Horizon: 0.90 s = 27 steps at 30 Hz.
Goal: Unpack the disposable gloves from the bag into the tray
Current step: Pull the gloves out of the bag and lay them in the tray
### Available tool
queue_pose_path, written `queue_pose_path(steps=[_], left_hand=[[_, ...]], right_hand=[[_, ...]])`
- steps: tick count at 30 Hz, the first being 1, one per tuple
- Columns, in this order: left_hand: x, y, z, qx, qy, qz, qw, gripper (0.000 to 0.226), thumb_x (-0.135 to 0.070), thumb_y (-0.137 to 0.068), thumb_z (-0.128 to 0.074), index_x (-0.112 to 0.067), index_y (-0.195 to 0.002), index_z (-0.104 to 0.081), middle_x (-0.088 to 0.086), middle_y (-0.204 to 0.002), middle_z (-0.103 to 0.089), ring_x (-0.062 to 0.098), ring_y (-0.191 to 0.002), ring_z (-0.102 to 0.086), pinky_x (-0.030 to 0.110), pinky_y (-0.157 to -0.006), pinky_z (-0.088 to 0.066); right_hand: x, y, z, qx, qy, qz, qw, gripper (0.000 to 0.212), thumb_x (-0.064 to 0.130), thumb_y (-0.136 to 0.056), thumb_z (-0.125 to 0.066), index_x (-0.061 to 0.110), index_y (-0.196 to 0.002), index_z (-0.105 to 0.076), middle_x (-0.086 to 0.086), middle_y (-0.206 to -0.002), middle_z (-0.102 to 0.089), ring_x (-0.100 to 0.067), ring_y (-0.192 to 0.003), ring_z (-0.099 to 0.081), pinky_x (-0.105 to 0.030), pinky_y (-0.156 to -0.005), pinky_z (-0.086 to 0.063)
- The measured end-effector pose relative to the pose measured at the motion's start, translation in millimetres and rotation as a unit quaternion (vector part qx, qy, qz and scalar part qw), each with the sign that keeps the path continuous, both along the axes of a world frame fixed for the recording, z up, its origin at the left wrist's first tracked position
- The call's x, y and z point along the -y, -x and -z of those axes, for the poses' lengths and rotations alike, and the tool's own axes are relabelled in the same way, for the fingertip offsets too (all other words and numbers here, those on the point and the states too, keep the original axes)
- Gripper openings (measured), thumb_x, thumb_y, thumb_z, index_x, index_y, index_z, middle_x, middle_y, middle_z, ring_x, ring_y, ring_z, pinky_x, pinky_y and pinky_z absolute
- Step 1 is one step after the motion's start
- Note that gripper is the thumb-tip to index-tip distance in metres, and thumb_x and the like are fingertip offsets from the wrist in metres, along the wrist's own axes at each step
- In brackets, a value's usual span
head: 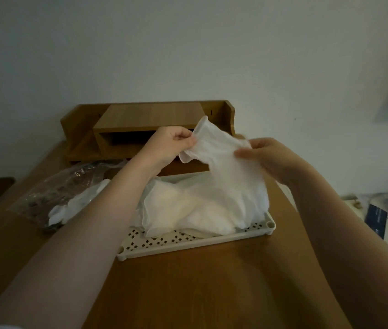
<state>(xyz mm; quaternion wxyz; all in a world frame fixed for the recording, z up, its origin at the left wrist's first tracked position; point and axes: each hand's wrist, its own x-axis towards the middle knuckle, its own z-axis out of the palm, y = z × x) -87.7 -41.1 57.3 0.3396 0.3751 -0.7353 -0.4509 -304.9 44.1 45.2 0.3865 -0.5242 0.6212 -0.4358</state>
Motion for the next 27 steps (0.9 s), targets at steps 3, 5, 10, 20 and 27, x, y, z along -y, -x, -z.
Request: queue_pose_path(steps=[3,5,10,20,27], left_hand=[[10.9,5.2,-6.6,-0.026,0.026,-0.011,0.999,0.008,-0.016,-0.088,-0.064,-0.024,-0.091,-0.066,-0.009,-0.093,-0.067,0.001,-0.084,-0.062,0.014,-0.072,-0.044],[16.3,4.0,-6.2,-0.021,0.062,-0.043,0.997,0.011,-0.017,-0.088,-0.064,-0.028,-0.086,-0.064,-0.01,-0.094,-0.064,0.006,-0.088,-0.058,0.016,-0.075,-0.043],[12.0,-12.3,27.5,0.038,0.049,-0.028,0.998,0.016,-0.004,-0.088,-0.059,-0.016,-0.078,-0.059,0.0,-0.097,-0.066,0.008,-0.075,-0.059,0.023,-0.066,-0.049],[6.6,-54.9,66.8,0.202,0.207,-0.031,0.957,0.026,0.01,-0.086,-0.047,-0.009,-0.07,-0.056,0.002,-0.113,-0.06,0.013,-0.101,-0.055,0.017,-0.082,-0.041],[0.4,-74.5,70.5,0.248,0.213,-0.015,0.945,0.032,0.009,-0.086,-0.042,-0.014,-0.068,-0.055,0.003,-0.123,-0.059,0.016,-0.117,-0.051,0.024,-0.092,-0.036]], right_hand=[[9.6,1.8,-11.8,-0.041,0.139,0.093,0.985,0.016,0.026,-0.085,-0.067,0.01,-0.088,-0.067,-0.007,-0.091,-0.067,-0.028,-0.09,-0.066,-0.042,-0.081,-0.057],[11.3,-2.2,-16.5,-0.101,0.2,0.108,0.969,0.009,0.023,-0.087,-0.066,0.014,-0.088,-0.063,-0.001,-0.087,-0.063,-0.021,-0.086,-0.062,-0.032,-0.076,-0.055],[2.3,-29.8,16.8,-0.388,0.118,0.004,0.914,0.012,0.024,-0.089,-0.063,0.016,-0.098,-0.061,0.005,-0.087,-0.058,-0.014,-0.08,-0.057,-0.02,-0.067,-0.042],[-18.2,-75.2,78.0,-0.51,0.124,-0.027,0.851,0.02,0.017,-0.092,-0.055,0.014,-0.111,-0.063,-0.002,-0.125,-0.056,-0.022,-0.109,-0.05,-0.029,-0.096,-0.035],[-32.6,-88.3,71.9,-0.527,0.078,-0.112,0.839,0.03,0.047,-0.092,-0.05,0.021,-0.095,-0.064,0.007,-0.128,-0.055,-0.011,-0.129,-0.037,-0.034,-0.116,0.002]])
